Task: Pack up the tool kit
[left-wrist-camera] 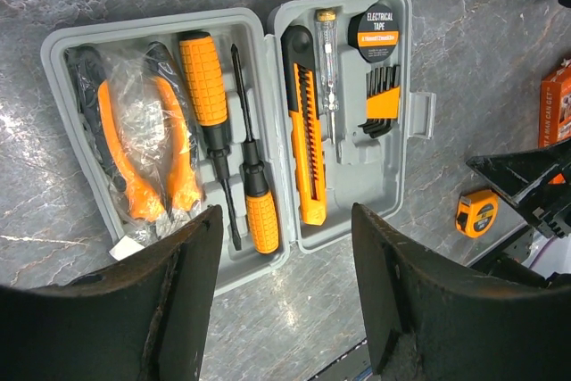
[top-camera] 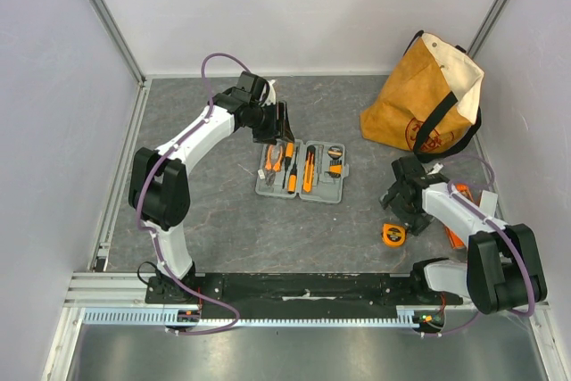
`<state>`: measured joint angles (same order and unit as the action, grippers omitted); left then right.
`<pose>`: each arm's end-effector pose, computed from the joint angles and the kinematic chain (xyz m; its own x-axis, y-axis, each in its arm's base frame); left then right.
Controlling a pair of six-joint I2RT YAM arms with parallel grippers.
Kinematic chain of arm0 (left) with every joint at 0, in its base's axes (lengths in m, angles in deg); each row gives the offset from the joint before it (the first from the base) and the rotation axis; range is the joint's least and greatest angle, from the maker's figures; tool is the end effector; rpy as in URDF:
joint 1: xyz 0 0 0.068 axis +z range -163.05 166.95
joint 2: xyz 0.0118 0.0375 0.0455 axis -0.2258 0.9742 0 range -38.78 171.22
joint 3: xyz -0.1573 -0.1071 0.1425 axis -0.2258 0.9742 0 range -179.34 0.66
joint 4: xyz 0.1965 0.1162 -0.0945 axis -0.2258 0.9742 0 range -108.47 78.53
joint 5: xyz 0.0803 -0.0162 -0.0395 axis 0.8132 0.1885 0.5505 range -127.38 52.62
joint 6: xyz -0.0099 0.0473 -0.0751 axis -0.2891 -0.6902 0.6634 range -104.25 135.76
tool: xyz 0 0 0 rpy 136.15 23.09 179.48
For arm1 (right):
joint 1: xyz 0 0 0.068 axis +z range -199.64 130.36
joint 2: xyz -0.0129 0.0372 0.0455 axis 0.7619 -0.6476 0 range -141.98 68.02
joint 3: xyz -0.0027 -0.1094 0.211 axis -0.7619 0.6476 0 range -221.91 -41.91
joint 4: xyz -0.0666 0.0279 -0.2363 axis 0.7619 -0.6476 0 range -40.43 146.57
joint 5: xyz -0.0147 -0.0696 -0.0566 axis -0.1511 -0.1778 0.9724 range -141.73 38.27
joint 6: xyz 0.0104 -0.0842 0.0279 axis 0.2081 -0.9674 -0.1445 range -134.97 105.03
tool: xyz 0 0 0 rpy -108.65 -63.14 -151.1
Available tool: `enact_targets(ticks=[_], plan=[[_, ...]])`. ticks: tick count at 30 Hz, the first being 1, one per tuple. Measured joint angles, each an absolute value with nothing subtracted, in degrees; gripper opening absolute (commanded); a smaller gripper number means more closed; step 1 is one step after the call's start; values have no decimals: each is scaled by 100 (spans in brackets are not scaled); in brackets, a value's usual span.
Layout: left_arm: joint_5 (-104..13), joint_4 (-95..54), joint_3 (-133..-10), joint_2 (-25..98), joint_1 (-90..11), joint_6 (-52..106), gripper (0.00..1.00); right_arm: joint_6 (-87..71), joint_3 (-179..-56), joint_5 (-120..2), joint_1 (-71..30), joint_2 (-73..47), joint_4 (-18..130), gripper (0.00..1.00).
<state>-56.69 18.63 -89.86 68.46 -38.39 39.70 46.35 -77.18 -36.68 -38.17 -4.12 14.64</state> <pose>0.3616 -0.2004 0.2019 -0.9023 0.0036 -0.4311 0.2344 0.8434 -0.4835 0.1993 0.0194 0.0922 -0.5865 0.7455 -0.3166 0.7750 0.6301 0.0480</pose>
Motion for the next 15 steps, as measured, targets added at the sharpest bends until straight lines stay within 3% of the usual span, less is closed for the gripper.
enact_targets(ticks=[15], plan=[[-5776,1810,-8986,6846,-3824,4038,64,3219,-7808,-4297,-3824,-576,2511,98]])
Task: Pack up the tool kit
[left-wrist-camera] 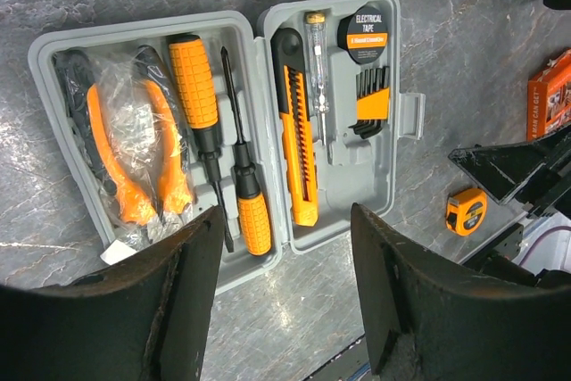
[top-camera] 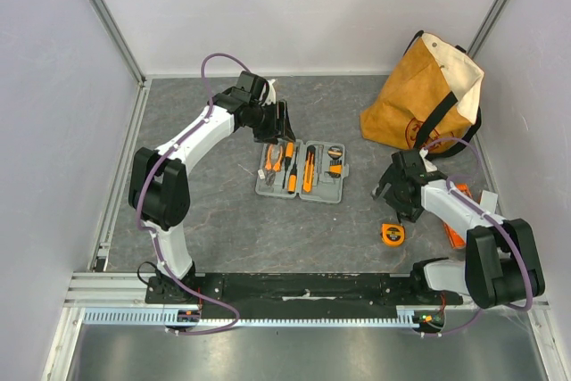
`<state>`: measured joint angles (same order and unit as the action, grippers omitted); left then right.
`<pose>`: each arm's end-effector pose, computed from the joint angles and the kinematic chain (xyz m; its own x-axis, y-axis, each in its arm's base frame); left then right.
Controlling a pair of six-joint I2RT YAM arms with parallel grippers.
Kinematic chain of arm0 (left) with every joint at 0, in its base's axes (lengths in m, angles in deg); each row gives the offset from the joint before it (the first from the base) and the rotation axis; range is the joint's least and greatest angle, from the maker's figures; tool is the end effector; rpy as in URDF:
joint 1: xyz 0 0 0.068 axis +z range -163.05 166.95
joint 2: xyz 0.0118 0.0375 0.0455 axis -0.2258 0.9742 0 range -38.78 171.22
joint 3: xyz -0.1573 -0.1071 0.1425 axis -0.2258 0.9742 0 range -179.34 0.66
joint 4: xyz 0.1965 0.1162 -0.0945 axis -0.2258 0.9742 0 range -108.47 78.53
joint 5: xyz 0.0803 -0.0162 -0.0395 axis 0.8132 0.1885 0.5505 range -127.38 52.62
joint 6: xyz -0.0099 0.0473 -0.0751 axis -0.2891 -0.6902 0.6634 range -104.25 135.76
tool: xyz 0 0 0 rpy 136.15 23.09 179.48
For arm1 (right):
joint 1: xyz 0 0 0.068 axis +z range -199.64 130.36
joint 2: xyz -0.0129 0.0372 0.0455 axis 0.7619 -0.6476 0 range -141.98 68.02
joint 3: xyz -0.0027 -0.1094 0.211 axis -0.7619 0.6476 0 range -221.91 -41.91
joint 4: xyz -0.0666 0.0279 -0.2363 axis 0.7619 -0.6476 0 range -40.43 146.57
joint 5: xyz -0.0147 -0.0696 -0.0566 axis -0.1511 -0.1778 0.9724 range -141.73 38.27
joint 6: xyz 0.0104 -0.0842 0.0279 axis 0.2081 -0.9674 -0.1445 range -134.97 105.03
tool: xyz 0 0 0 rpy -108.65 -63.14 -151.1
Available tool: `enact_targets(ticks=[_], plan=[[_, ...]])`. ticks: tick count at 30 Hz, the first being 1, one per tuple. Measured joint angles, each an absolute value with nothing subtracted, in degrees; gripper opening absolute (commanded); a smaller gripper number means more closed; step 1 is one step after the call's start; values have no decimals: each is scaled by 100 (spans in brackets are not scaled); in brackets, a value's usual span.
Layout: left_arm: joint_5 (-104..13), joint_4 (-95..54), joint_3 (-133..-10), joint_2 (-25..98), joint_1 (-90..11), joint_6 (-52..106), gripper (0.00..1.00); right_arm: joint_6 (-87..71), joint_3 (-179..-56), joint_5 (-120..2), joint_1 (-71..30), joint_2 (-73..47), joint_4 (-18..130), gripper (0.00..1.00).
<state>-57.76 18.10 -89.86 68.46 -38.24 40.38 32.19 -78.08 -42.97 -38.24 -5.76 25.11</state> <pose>0.3622 -0.2011 0.2031 -0.9042 -0.0062 -0.4270 0.2317 0.8328 -0.5028 0.2273 0.0336 0.0967 -0.7268 0.5927 -0.3471 0.5748 0.8015 0.1651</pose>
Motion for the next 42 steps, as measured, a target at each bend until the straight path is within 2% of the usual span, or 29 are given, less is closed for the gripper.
enact_targets(ticks=[17,21,33,39,42], plan=[[-5892,1738,-8894,6846,-3824,4086,63,2795,-8046,-4774,-3830,-923,2712,92],[-5905,1738,-8894,6848,-3824,4086,63,2729,-8074,-4782,-3828,-949,2675,98],[-6346,1426,-8431,6830,-3852,4081,63,2572,-8070,-4841,-3822,-912,2557,97],[-6486,1332,-8356,6808,-3931,4081,63,2576,-7985,-4949,-3666,-803,2364,72],[-6504,1286,-8334,6771,-3990,4081,63,2642,-7941,-5029,-3557,-770,2224,71]])
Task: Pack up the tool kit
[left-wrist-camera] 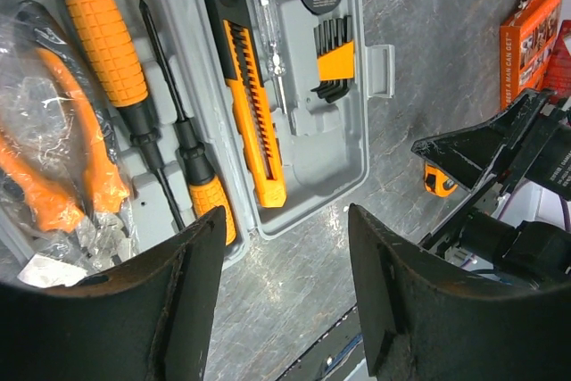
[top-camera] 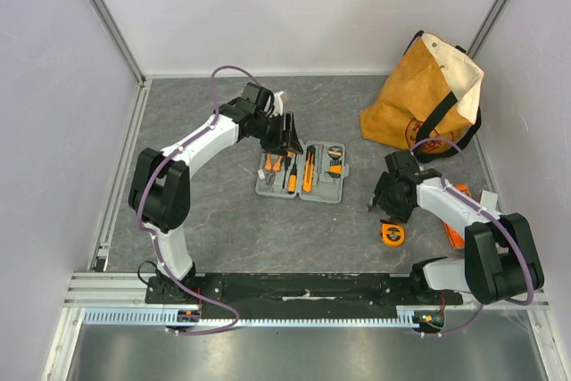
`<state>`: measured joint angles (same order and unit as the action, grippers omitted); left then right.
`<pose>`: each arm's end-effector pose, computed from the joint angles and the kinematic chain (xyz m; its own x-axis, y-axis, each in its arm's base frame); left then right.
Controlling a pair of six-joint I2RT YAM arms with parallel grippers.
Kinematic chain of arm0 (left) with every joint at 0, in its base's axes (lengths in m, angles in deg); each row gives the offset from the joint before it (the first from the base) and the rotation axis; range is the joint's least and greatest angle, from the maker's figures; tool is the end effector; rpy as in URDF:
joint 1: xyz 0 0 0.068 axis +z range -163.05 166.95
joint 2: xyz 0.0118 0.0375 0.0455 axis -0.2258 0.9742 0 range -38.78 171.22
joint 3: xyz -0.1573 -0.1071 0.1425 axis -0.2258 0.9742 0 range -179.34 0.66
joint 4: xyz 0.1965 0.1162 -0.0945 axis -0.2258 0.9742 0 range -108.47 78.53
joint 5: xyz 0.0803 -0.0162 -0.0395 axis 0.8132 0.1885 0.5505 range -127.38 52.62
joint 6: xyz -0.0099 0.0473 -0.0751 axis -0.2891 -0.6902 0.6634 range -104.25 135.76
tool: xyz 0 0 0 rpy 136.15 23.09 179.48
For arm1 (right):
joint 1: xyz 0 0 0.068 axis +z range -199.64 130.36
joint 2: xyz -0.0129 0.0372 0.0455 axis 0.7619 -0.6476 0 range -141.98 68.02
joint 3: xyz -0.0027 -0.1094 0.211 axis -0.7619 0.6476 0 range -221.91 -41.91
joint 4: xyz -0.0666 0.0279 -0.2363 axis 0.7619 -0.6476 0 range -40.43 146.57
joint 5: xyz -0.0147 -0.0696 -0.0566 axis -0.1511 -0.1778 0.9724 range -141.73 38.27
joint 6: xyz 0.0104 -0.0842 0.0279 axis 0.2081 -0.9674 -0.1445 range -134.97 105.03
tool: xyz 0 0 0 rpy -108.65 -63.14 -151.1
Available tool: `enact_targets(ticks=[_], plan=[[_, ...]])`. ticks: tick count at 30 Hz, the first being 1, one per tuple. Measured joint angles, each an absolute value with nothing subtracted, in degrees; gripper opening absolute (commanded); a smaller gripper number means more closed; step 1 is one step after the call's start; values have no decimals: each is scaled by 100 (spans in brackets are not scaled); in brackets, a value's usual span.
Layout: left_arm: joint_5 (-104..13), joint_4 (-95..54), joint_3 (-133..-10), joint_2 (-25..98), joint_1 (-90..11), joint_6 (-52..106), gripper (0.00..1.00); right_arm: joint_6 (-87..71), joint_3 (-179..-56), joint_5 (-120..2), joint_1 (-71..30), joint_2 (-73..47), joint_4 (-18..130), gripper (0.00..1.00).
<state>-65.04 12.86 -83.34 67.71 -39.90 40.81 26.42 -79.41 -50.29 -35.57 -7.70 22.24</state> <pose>0.3446 -0.2159 0.1827 -0.9253 0.0481 -0.3761 0.2790 0.7581 -0.5894 0.2210 0.0534 0.0925 -0.8501 0.4683 -0.2407 0.4350 0.8822 0.1801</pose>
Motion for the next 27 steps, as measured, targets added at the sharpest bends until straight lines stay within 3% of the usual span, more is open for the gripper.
enact_targets(ticks=[3,8,11,27], plan=[[-6506,1266,-8332,6743,-4019,4081,62,2714,-7910,-5053,-3518,-729,2165,75],[-6508,1264,-8332,6712,-4029,4081,62,2801,-7928,-4994,-3485,-691,2019,92],[-6506,1264,-8332,6712,-4029,4081,62,2782,-7965,-4789,-3472,-691,1785,95],[-6506,1257,-8240,6712,-4029,4081,61,2644,-8367,-4114,-3472,-396,1293,98]])
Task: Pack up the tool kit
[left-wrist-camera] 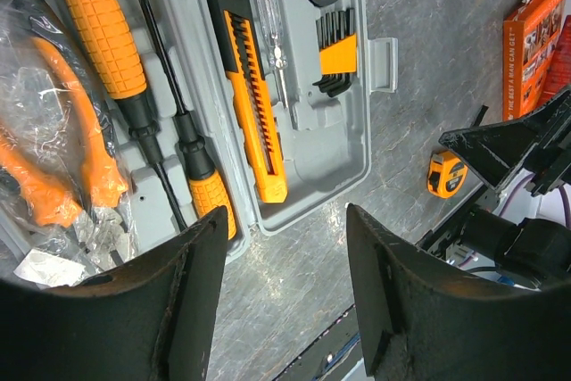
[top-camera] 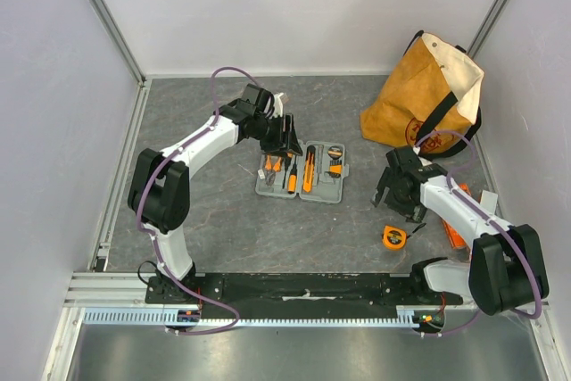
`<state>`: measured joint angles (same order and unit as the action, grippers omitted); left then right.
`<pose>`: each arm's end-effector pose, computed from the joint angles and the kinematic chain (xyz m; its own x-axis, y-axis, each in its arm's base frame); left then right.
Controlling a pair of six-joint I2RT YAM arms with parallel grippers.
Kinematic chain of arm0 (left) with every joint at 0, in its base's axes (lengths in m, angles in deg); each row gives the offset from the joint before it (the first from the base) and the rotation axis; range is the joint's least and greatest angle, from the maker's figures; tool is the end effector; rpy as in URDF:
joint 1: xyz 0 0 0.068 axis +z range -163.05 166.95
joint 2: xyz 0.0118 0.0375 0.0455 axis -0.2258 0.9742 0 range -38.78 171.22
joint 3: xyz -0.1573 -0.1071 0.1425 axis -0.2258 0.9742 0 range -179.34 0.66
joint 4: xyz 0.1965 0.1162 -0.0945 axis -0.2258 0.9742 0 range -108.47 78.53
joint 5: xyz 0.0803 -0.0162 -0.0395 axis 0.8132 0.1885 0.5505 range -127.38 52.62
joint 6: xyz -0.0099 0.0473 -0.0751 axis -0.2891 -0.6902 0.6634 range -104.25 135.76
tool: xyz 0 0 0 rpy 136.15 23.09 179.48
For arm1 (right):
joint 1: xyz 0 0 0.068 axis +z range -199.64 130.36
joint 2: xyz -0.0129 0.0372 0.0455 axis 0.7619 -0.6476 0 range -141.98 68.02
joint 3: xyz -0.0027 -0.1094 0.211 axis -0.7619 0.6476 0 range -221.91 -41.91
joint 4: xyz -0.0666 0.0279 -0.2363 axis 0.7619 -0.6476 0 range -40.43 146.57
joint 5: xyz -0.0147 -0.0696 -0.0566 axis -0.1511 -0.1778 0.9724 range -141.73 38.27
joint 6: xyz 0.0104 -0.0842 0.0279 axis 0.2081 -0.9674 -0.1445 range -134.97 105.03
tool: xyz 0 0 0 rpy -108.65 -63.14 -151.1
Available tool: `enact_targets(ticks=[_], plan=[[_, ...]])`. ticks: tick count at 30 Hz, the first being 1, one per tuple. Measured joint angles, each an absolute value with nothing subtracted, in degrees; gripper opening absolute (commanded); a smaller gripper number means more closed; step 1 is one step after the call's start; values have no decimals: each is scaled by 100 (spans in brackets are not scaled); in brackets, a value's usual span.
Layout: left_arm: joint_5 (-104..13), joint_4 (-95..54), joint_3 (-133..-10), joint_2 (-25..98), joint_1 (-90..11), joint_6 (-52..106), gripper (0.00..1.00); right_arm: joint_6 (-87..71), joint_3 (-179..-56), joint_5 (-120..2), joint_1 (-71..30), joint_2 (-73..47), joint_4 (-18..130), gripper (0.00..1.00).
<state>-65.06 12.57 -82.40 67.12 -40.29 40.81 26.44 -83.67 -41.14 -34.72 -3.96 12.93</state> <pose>0.3408 -0.2171 0.1818 -0.9254 0.0547 -0.3751 0.2836 0.7563 -0.5895 0.2168 0.0427 0.1198 -0.8310 0.4514 -0.3251 0.4612 0.8858 0.0513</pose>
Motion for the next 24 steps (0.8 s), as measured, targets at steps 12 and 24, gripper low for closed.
enact_targets(ticks=[12,24], plan=[[-6506,1255,-8199,6712,-4029,4081,61,3055,-8371,-4011,-3472,-18,500,98],[-6504,1257,-8144,6712,-4029,4079,61,3560,-8229,-4232,-3437,-9,120,98]])
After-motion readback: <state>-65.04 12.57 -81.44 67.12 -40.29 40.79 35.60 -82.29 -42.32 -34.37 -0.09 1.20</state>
